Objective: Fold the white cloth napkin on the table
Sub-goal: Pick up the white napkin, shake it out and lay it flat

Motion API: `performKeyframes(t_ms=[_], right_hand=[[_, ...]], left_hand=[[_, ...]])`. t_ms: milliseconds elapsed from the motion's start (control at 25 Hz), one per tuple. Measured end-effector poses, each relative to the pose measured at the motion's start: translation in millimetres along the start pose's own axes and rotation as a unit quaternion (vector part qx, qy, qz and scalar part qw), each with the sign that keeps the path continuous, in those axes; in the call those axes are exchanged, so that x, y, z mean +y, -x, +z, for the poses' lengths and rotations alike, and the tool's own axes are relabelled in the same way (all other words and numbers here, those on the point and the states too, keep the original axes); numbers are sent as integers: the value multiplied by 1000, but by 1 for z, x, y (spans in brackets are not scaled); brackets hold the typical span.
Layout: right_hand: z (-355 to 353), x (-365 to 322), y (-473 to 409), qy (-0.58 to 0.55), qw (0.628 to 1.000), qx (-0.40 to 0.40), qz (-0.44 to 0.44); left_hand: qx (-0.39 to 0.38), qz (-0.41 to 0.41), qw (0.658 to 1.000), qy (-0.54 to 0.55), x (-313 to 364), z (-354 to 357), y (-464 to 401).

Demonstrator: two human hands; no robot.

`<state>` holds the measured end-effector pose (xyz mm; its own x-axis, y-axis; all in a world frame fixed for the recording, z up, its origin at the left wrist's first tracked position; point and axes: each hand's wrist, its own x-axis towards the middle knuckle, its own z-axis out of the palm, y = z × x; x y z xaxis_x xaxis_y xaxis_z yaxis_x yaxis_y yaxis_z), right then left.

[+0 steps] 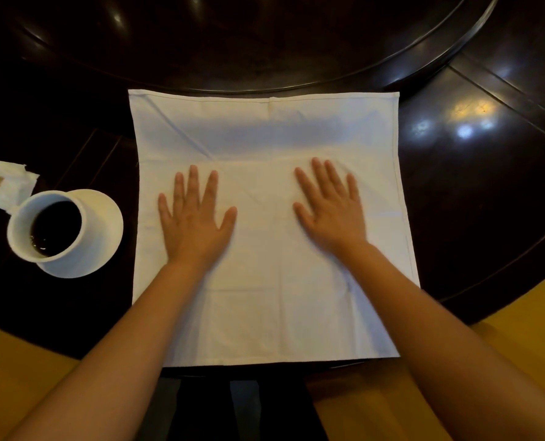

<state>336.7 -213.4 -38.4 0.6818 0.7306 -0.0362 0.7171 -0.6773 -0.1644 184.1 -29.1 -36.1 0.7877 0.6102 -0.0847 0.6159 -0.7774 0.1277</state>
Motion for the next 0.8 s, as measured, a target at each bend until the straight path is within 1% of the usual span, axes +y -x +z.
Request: performKeyframes(t_ms=[80, 160, 200, 240, 280, 320, 360, 440, 480, 520, 600, 680, 800], right_hand=[[-9, 39, 0, 8, 998, -24, 59], [-21, 70, 2, 28, 991, -48, 125], [-25, 80, 7, 38, 987, -60, 144], [-31, 86, 16, 46, 986, -65, 146], [-37, 88, 29, 43, 990, -58, 122], [-44, 87, 48, 26, 996, -54, 73], [-52, 85, 71, 8, 997, -72, 6], [-60, 80, 121, 4, 979, -156, -134], [-61, 79, 143, 16, 964, -198, -175], [-61, 79, 160, 33, 953, -227, -197], [-59, 83, 181, 67, 944, -243, -212], [-62, 87, 189, 81, 944, -245, -207], [-77, 87, 191, 39, 956, -219, -192]], left_hand=[[-2, -25, 1000, -11, -11, -2, -1], [0, -28, 1000, -14, -12, -3, -1], [1, -24, 1000, -13, -11, -3, -1], [4, -22, 1000, -12, -11, -3, -1], [5, -20, 1000, -11, -11, -3, -1], [3, -23, 1000, -10, -11, -3, -1], [0, -32, 999, -8, -9, -4, -1], [0, -69, 998, 6, 1, -5, 1], [3, -78, 997, 18, 10, -4, 5], [6, -68, 997, 28, 22, -3, 9], [5, -13, 999, 34, 45, 2, 20], [-11, 29, 999, 17, 62, 7, 30], [-29, 51, 998, -11, 73, 12, 38]])
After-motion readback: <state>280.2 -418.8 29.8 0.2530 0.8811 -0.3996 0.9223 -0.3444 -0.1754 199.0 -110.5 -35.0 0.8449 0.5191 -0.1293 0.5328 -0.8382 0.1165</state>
